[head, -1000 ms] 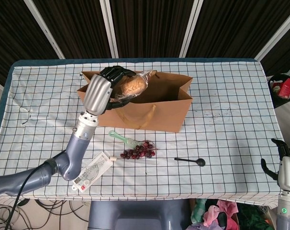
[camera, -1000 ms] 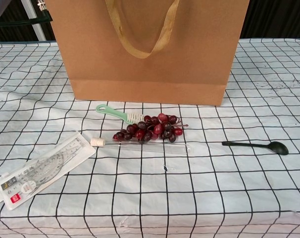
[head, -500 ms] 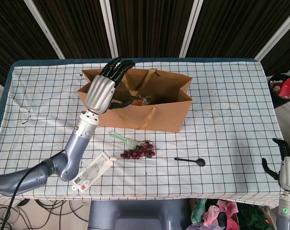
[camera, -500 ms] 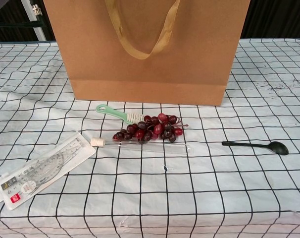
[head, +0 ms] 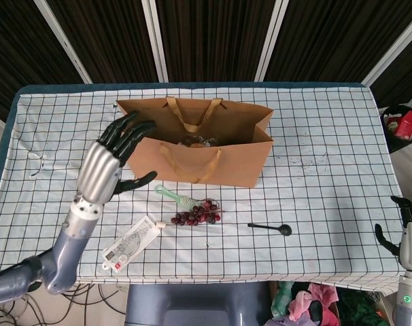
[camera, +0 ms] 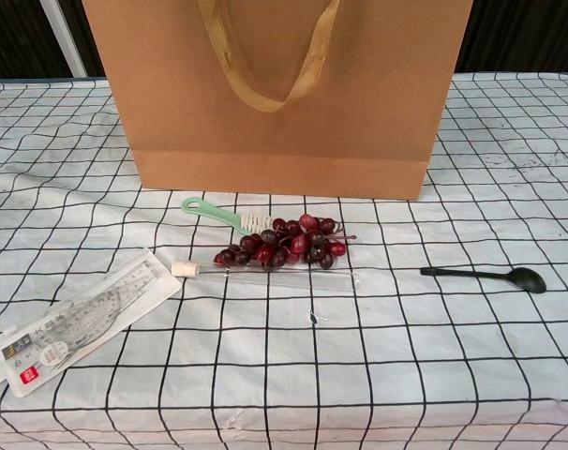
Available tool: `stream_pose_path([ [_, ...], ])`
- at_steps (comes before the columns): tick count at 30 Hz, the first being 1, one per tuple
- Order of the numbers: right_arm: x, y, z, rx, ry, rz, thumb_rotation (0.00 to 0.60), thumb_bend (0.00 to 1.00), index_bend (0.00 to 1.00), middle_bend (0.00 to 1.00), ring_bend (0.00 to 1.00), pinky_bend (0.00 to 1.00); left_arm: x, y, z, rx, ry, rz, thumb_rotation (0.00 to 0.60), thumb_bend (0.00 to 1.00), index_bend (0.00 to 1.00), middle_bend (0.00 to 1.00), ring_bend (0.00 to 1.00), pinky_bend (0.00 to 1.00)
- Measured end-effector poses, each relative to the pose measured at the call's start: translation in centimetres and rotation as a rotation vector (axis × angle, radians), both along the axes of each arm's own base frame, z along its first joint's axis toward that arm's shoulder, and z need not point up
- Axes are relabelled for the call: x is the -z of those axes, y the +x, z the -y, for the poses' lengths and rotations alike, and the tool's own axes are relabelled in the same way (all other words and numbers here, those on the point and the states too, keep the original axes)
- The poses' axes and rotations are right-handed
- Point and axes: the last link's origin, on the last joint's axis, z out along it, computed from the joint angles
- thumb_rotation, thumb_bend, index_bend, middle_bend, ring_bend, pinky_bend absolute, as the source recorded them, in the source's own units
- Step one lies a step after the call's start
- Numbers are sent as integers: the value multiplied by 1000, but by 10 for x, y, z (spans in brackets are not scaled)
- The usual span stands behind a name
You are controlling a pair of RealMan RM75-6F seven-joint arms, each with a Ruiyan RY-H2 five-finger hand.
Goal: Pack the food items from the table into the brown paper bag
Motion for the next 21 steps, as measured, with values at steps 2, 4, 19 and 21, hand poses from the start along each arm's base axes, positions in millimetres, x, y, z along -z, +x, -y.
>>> stream_pose_path([
  [2, 1, 1, 0, -4, 7, 1, 600, 272, 232, 219, 307, 298, 2, -26, 23, -12, -12, -50, 600, 37, 136, 199, 81, 200],
  [4, 3, 3, 1, -12, 20, 2, 600, 272, 232, 219, 307, 298, 6, -54, 43, -57, -47, -110, 600, 37, 132, 193, 81, 199],
  [19, 11, 9, 1, -24, 38, -2, 600, 273, 234, 220, 307, 299, 68, -97, 66, -205, -359, -287, 600, 38, 152, 209, 81, 211],
  [21, 10, 8, 1, -21, 36, -1, 600, 273, 234, 220, 307, 298, 82, -87, 59, -208, -390, -297, 600, 38, 151, 211, 81, 211],
])
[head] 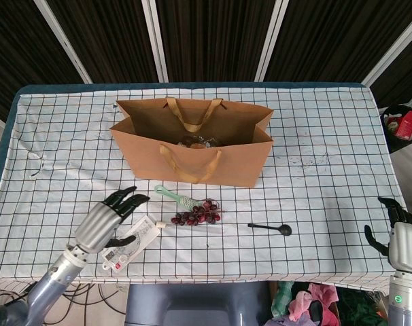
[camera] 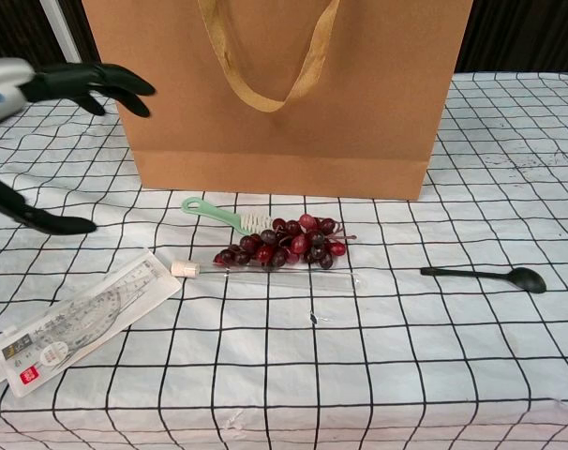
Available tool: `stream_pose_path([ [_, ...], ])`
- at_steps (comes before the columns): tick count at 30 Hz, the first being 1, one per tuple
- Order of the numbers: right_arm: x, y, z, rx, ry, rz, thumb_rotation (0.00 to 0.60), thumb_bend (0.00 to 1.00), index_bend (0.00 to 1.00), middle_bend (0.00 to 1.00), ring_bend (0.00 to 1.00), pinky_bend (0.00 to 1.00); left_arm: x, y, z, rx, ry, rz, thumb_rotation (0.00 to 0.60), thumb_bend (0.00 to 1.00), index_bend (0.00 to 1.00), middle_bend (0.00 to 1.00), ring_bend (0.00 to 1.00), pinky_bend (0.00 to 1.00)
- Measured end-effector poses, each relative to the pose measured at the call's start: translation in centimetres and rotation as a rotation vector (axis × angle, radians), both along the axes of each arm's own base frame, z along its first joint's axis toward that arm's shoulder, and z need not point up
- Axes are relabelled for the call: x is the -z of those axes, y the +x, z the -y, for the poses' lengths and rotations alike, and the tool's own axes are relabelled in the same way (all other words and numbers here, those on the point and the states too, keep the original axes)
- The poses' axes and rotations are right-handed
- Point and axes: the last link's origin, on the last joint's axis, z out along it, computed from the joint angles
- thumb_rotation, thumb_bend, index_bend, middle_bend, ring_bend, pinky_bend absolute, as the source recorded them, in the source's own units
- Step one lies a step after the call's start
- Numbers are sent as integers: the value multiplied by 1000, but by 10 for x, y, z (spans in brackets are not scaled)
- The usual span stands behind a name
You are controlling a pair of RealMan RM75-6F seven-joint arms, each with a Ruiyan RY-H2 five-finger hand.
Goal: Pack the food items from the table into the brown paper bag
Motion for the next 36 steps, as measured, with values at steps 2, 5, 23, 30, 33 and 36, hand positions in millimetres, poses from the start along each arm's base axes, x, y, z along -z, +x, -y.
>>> stream_pose_path([
  [2, -1, -1, 0, 3, -1, 2, 600, 273, 234, 220, 307, 298, 16, 11, -8, -16, -41, -15, 600, 39, 151, 210, 81, 211],
  [5, -3, -3, 0, 6, -5, 8, 600, 273, 234, 220, 307, 298, 39, 30, -20, -37, -98, -36, 600, 64, 165, 206, 80, 211],
  [23, -21, -12, 0, 19, -63, 32, 600, 273, 236, 220, 307, 298, 134, 107, -56, -89, -175, -138, 600, 107, 193, 224, 116, 231],
  [30, -22, -13, 0, 22, -71, 38, 600, 272, 237, 220, 308, 299, 148, 111, -65, -115, -166, -158, 600, 115, 215, 247, 133, 233],
  [33, -22, -13, 0, 22, -72, 40, 600, 273, 238, 220, 308, 298, 153, 111, -68, -117, -166, -168, 600, 127, 227, 257, 146, 240],
  [36, -21, -13, 0, 22, -70, 41, 600, 273, 238, 220, 307, 298, 156, 112, -70, -121, -173, -162, 600, 150, 241, 272, 166, 258],
])
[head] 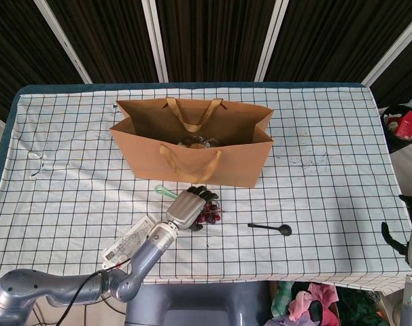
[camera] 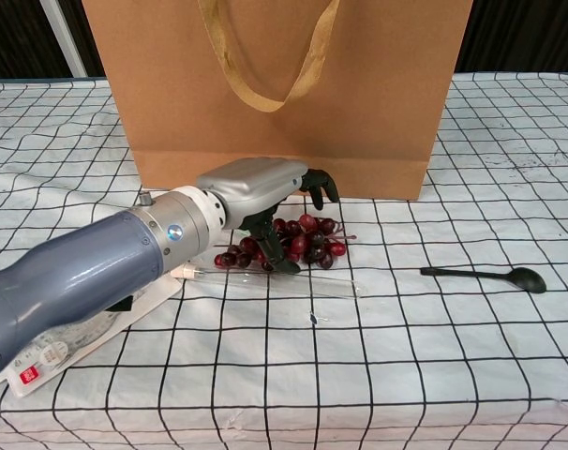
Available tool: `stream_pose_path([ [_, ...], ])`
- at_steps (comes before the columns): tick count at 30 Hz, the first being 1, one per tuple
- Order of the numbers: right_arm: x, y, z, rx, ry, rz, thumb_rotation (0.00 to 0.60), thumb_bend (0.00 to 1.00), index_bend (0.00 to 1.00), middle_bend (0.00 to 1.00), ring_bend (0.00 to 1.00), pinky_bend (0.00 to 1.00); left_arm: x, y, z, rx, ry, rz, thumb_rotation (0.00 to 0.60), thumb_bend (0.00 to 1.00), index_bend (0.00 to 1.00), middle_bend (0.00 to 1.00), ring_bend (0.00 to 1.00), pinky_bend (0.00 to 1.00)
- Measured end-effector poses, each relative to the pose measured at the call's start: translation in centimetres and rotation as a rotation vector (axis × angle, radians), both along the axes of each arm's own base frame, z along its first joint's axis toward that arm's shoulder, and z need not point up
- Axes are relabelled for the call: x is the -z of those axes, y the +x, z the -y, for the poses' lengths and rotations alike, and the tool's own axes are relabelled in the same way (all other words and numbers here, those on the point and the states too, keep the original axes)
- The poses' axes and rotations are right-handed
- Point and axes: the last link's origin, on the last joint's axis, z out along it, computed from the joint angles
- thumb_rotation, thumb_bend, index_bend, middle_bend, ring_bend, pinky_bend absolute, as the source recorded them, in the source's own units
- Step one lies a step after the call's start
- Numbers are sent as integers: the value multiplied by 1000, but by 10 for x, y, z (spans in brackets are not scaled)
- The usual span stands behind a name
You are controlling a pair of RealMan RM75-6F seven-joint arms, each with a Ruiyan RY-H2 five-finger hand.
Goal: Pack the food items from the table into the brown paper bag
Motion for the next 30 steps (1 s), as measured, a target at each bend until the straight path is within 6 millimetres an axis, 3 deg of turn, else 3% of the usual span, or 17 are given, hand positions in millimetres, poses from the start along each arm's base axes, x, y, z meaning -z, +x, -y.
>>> stream_pose_path([
  [21, 5, -1, 1, 1, 8, 4, 600, 273, 239, 220, 307, 300, 6, -4, -11, 17, 38, -10, 600, 234, 382, 464, 355, 427],
  [26, 5, -1, 1, 1, 8, 5, 600, 272, 243, 220, 307, 300, 6, -5, -11, 27, 43, -12, 600, 372, 492, 535, 418, 488],
  [30, 6, -1, 1, 2, 10, 4, 600, 273, 250, 221, 307, 300, 6, -2, -11, 36, 56, 7, 600, 406, 560, 588, 457, 524],
])
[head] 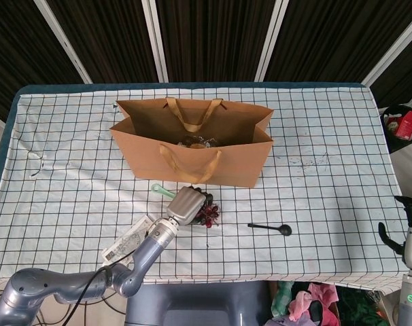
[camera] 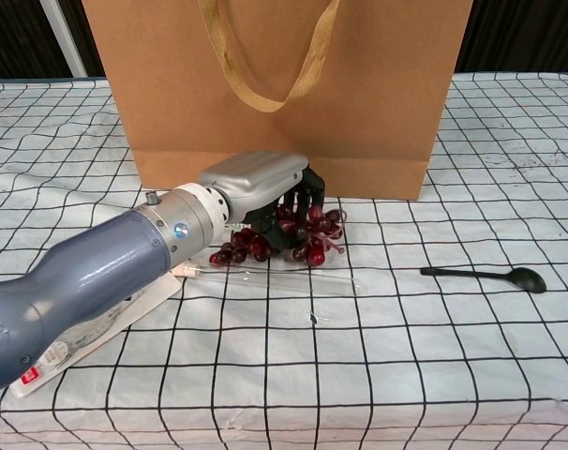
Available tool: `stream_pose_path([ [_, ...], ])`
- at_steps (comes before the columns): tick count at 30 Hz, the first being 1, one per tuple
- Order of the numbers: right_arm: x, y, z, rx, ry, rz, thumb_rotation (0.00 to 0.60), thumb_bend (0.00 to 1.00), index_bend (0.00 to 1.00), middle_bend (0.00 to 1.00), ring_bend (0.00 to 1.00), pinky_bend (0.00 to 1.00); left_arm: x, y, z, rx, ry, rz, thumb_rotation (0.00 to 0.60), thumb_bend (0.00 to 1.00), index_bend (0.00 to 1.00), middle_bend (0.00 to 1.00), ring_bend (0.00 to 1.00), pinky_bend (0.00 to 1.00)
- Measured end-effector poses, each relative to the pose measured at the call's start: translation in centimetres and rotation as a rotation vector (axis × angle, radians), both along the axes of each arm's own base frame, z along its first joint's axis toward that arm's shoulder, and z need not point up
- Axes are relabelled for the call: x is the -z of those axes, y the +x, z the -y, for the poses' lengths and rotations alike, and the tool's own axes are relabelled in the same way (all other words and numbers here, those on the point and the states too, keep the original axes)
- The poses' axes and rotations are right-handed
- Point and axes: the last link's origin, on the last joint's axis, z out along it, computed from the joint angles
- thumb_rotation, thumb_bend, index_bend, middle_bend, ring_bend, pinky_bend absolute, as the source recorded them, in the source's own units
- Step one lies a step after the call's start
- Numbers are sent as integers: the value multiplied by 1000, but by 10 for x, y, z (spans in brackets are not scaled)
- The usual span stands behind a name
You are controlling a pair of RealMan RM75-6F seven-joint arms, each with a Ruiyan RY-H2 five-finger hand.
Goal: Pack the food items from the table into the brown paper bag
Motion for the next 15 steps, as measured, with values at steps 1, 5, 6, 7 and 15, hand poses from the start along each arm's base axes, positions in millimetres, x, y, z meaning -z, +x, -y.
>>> stream_pose_path([
  [1, 0, 0, 0, 0, 0, 0, 600, 273, 250, 221, 307, 300, -1, 1, 0, 3, 4, 8, 600, 406, 574, 604, 467, 531],
  [5, -1, 0, 0, 1, -4, 3, 600, 273, 250, 221, 307, 300, -4, 3, -2, 11, 22, 44, 600, 406, 606, 640, 488, 546],
  [6, -1, 0, 0, 1, -4, 3, 600, 273, 250, 221, 307, 300, -5, 3, -2, 12, 27, 52, 600, 406, 607, 641, 488, 546],
  [7, -1, 0, 0, 2, -4, 3, 600, 272, 250, 221, 307, 300, -6, 3, -3, 11, 31, 60, 600, 406, 607, 641, 489, 546],
  [15, 0, 0, 0, 3, -2, 2, 600, 273, 250, 221, 308, 300, -19, 6, -2, 33, 35, 47, 600, 406, 607, 642, 489, 546],
])
